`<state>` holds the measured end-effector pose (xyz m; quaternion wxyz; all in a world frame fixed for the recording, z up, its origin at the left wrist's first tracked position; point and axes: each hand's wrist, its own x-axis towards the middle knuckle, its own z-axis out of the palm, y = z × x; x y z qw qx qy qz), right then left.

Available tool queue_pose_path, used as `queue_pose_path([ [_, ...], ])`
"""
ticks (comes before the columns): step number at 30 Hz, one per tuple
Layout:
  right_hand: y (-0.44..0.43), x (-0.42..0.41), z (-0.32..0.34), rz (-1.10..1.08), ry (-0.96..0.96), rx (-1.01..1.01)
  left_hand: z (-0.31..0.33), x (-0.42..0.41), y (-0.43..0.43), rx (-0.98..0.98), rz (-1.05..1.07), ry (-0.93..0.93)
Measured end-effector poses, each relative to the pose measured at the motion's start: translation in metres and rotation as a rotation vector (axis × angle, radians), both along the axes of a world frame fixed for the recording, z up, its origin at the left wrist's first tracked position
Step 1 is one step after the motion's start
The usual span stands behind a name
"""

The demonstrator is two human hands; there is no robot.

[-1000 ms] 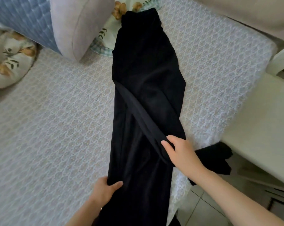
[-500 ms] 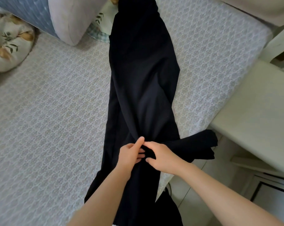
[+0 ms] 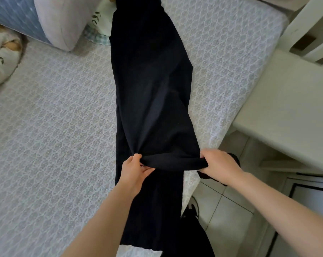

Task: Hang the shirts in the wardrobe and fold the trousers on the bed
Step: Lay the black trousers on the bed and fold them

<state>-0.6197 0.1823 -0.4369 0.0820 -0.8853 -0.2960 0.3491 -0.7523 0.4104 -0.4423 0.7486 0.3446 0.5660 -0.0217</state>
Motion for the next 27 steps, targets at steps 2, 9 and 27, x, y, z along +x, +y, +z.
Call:
queue_pose_path([
  [2,0.004,-0.023,0.014,0.037,0.132,0.057,-0.003,-0.010,-0.001,-0.026,-0.012,0.014],
  [9,0.028,-0.155,0.026,-0.131,0.409,0.254,0.018,-0.065,-0.024,-0.155,-0.415,-0.001],
  [27,-0.018,-0.188,-0.014,-1.123,0.643,0.175,0.023,-0.167,-0.015,0.411,-0.807,0.033],
])
